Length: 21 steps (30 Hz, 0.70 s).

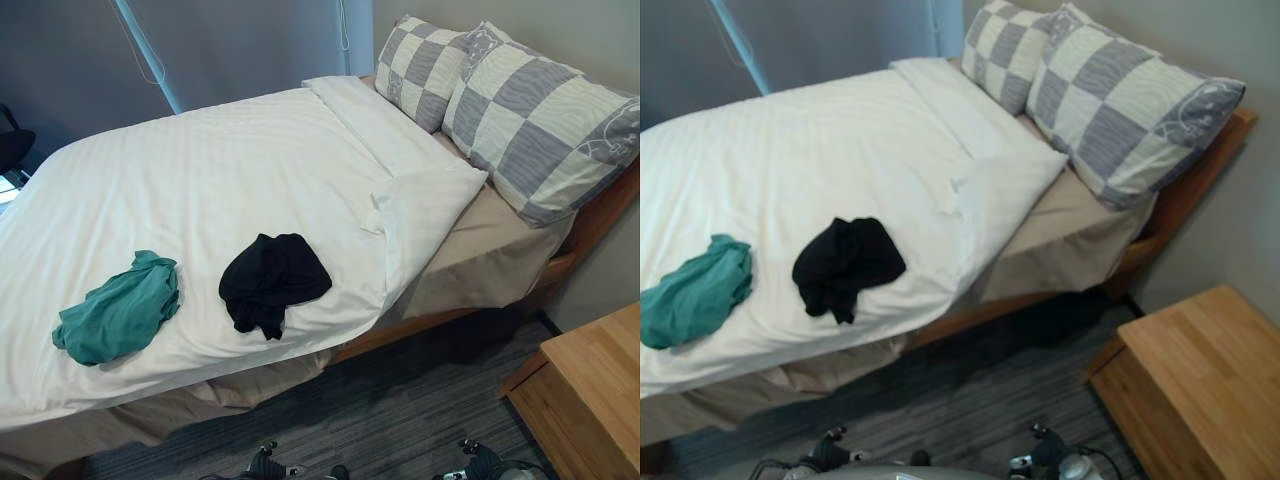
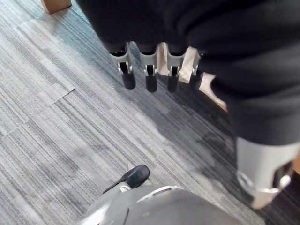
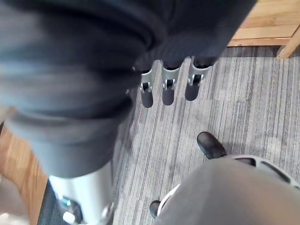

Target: Tidy up the quilt and then pick up the clothes from the bed and put them into the laundry hamper.

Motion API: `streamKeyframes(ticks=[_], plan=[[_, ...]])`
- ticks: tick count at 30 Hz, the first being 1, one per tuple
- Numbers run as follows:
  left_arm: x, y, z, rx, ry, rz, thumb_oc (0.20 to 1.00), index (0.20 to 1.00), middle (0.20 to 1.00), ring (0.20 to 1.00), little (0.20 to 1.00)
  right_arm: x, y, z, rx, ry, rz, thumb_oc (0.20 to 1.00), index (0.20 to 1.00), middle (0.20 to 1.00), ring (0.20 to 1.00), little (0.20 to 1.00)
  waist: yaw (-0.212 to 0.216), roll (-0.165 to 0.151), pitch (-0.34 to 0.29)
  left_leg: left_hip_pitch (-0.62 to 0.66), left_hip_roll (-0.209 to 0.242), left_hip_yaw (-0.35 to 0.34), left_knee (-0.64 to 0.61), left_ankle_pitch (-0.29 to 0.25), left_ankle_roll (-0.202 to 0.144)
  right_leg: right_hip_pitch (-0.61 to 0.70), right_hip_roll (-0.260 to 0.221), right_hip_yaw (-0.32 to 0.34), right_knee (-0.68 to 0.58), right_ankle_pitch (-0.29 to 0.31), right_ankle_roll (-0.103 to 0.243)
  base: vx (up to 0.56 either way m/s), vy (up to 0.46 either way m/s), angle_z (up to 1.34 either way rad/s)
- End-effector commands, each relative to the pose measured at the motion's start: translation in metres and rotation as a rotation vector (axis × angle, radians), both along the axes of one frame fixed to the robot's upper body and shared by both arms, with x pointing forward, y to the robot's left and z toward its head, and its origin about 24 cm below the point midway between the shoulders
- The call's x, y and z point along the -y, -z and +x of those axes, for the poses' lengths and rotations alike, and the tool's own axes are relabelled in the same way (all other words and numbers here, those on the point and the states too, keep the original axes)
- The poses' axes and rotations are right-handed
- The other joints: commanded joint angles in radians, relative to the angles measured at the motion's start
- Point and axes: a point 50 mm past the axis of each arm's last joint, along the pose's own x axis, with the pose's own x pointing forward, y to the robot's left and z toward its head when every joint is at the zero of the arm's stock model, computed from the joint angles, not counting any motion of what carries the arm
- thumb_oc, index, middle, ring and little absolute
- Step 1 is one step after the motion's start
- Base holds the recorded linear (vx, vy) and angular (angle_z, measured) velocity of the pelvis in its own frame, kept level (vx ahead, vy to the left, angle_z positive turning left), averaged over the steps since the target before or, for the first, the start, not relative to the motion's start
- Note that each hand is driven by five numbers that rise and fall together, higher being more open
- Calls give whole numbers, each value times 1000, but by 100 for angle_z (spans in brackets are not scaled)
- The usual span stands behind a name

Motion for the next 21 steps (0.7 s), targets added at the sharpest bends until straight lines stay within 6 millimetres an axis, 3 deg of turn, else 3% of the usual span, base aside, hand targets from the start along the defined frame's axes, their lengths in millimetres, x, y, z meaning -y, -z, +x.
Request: streamKeyframes(ticks=[1, 4, 9, 10, 11, 12, 13, 15, 16, 17, 19, 21], plan=[[-37, -12, 26, 59, -141, 114, 1000, 1000, 1000, 1000, 1000, -35, 5, 12, 33, 294, 128, 1000, 1000, 1000, 1000, 1000, -120, -147, 52, 58, 37, 82, -14, -43, -33, -75, -104, 142, 8, -28, 105, 209, -29, -5], [-37, -9, 19, 39, -187, 108, 1000, 1000, 1000, 1000, 1000, -33, 5, 11, 33, 330, 117, 1000, 1000, 1000, 1000, 1000, -124, -144, 35, 70, 48, 91, -14, -45, -45, -60, -96, 148, 1, -18, 101, 238, -87, -36], [-38, -3, -8, -18, -324, 77, 1000, 1000, 1000, 1000, 1000, -15, 0, 18, 77, 343, 80, 1000, 1000, 1000, 1000, 1000, -114, -140, 7, 102, 83, 82, -14, -53, -78, -21, -67, 130, -10, -61, 84, 265, -170, -12], [-40, -5, -1, 15, -368, 67, 1000, 1000, 1000, 1000, 1000, 0, -9, 32, 147, 362, 53, 1000, 1000, 1000, 1000, 1000, -106, -159, 34, 37, 107, 95, 133, -16, -101, 5, -66, 101, -10, -84, 62, 180, -202, -5], [-40, -5, 0, 15, -367, 66, 1000, 1000, 1000, 1000, 1000, 0, -9, 32, 148, 362, 53, 1000, 1000, 1000, 1000, 1000, -109, -158, 33, 29, 110, 90, 143, -20, -102, 4, -65, 97, -10, -84, 61, 166, -271, 20], [-42, -9, 11, 55, -352, 70, 1000, 1000, 1000, 1000, 1000, 18, -20, 46, 220, 367, 9, 1000, 1000, 1000, 1000, 1000, -109, -182, 56, -59, 136, 176, 258, 26, -109, 29, -69, 48, -10, -114, 47, 99, -155, 41], [-42, -9, 13, 61, -342, 71, 1000, 1000, 1000, 1000, 1000, 26, -27, 55, 256, 364, -10, 1000, 1000, 1000, 1000, 1000, -107, -190, 59, -92, 130, 220, 269, 19, -100, 38, -64, 34, -10, -125, 43, 166, -162, 80], [-43, -10, 13, 80, -361, 64, 1000, 1000, 1000, 1000, 1000, 37, -52, 86, 399, 314, -40, 1000, 1000, 1000, 1000, 1000, -95, -202, 67, -168, 86, 257, 249, -4, -74, 51, -59, 39, -10, -136, 46, 126, -28, 77], [-43, -10, 13, 80, -361, 64, 1000, 1000, 1000, 1000, 1000, 37, -52, 86, 399, 314, -40, 1000, 1000, 1000, 1000, 1000, -95, -202, 66, -169, 85, 257, 249, -4, -74, 50, -59, 39, -10, -136, 46, 226, 60, 43], [-46, -10, 7, 67, -382, 60, 1000, 1000, 1000, 1000, 1000, 51, -77, 112, 522, 274, -87, 1000, 1000, 1000, 1000, 1000, -91, -196, 67, -165, 87, 319, 153, 17, -83, 72, -43, 24, -10, -166, 61, 240, 103, 21], [-50, -8, -3, 43, -381, 73, 1000, 1000, 1000, 1000, 1000, 57, -102, 133, 621, 189, -131, 1000, 1000, 1000, 1000, 1000, -81, -195, 57, -116, 48, 304, 67, 14, -48, 86, -33, 21, -9, -153, 67, 289, 119, 11], [-60, -10, -6, 28, -368, 98, 1000, 1000, 1000, 1000, 1000, 60, -131, 153, 741, 112, -174, 1000, 1000, 1000, 1000, 1000, -80, -203, 58, -56, 28, 298, 3, 6, -21, 45, -49, -5, 169, -153, 95, 229, 88, -2]])
